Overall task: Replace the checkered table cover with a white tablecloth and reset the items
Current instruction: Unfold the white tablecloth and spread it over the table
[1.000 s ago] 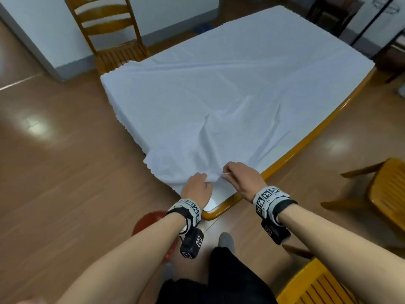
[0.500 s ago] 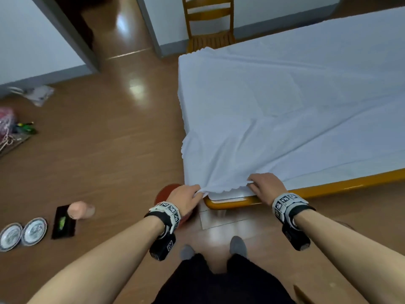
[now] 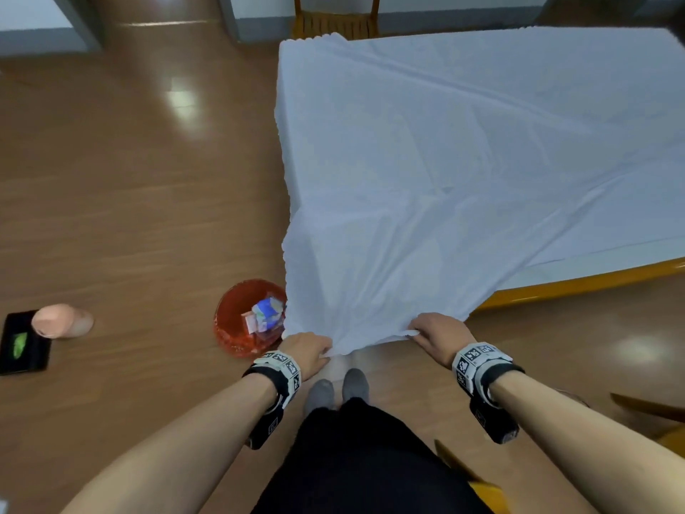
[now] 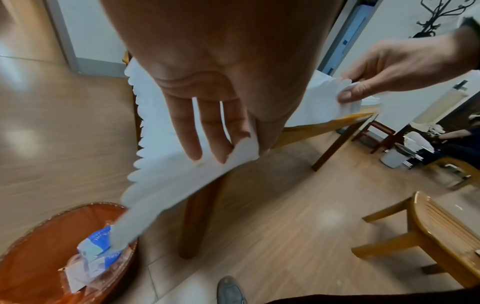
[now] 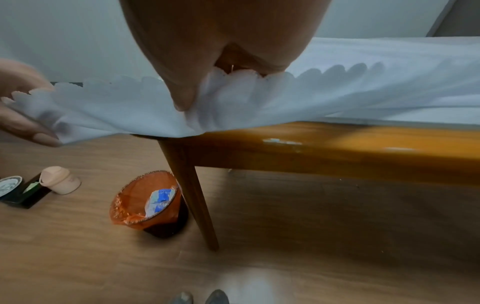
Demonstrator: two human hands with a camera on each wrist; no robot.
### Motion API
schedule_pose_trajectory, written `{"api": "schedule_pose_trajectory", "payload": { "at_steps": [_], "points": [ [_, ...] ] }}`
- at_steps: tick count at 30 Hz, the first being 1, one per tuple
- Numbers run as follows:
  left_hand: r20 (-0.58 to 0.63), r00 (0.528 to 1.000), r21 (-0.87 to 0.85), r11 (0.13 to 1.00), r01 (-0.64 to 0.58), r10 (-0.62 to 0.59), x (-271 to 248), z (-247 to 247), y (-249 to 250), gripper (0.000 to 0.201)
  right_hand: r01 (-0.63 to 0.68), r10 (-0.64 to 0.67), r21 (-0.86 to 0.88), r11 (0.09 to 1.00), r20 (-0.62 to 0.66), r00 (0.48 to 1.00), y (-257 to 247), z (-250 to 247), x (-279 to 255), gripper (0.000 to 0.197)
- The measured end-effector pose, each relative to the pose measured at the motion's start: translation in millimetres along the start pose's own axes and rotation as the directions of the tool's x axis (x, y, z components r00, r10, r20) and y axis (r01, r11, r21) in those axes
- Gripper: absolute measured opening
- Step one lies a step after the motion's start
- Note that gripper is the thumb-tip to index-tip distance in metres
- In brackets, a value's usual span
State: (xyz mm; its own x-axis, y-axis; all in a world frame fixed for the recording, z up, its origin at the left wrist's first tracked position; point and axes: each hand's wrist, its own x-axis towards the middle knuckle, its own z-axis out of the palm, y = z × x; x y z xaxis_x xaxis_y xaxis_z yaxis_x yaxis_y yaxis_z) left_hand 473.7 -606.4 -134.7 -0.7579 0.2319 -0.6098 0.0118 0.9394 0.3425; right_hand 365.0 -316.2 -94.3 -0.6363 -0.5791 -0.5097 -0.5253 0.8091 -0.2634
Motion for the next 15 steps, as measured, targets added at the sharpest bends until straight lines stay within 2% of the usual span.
{"api": "schedule_pose_trajectory", "payload": {
  "at_steps": [5, 8, 12, 15],
  "points": [
    [0.118, 0.993, 0.014, 1.000, 0.002, -0.003, 9.0, 20.5, 6.6, 0.018, -0.116, 0.116, 0.000, 0.993, 0.115, 0.987, -1.6, 25.5, -13.7, 0.033],
    [0.177, 0.984, 0.016, 1.000, -0.003, 0.000, 14.3, 24.4, 13.1, 0.026, -0.167, 0.159, 0.031, 0.985, 0.182, 0.970, -0.1, 30.8, -17.7, 0.029],
    [0.164, 0.986, 0.022, 1.000, 0.001, -0.005, 22.9, 10.4, 37.0, 0.049, -0.167, 0.148, 0.122, 0.978, 0.150, 0.978, 11.8, 27.2, -19.9, 0.036],
    [0.109, 0.994, 0.010, 1.000, 0.018, -0.019, 37.5, -10.8, 63.2, 0.045, -0.132, 0.118, 0.148, 0.980, 0.096, 0.988, 35.1, 15.5, -20.0, 0.031]
  ]
}}
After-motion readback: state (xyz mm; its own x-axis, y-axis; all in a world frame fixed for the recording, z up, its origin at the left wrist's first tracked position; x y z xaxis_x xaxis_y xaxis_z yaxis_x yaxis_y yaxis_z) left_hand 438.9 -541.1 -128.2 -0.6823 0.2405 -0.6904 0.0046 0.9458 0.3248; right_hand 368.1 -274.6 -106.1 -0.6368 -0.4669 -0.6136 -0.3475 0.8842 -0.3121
